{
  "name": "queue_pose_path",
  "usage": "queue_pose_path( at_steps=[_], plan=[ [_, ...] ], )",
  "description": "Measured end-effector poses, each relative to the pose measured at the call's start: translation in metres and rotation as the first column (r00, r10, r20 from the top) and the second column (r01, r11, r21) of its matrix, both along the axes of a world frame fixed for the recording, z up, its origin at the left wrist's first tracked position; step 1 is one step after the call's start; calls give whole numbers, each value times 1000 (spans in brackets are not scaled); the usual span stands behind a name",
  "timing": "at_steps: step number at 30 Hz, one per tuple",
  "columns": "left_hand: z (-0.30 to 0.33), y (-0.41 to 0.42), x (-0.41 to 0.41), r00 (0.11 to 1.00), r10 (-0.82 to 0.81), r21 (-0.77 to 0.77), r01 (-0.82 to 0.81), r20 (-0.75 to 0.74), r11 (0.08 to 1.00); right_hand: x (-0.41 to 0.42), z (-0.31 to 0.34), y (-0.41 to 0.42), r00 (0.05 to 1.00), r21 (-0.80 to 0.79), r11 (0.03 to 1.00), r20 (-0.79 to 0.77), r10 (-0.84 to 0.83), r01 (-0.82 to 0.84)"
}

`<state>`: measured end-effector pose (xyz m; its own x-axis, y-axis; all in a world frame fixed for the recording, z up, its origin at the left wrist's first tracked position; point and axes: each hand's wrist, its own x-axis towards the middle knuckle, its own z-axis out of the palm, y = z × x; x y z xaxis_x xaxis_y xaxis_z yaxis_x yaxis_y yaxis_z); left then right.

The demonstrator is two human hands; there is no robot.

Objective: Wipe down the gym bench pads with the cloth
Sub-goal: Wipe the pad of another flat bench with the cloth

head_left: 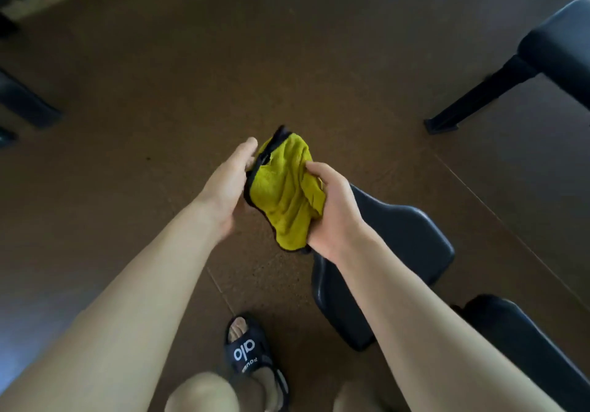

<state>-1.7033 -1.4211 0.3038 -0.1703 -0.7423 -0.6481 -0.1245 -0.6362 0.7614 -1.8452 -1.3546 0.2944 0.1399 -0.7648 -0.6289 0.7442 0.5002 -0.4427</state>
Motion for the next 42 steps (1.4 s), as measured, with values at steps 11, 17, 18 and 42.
queue_pose_path(
  at_steps=[11, 17, 18, 42],
  plan=[
    [188, -93, 11, 943, -330, 113, 325, 29, 939, 8, 190, -64, 994, 28, 999, -99, -36, 39],
    [272, -152, -20, 914, -404, 91, 401, 26, 912, -19, 261, -104, 959, 117, 982, -261, -113, 147],
    [282, -161, -28, 912, -410, 79, 407, 28, 910, -26, 269, -110, 949, 116, 978, -285, -134, 173],
    [343, -394, -277, 677, -722, 289, 727, -146, 623, -215, 320, -307, 759, 137, 752, -226, -610, 645]
  ],
)
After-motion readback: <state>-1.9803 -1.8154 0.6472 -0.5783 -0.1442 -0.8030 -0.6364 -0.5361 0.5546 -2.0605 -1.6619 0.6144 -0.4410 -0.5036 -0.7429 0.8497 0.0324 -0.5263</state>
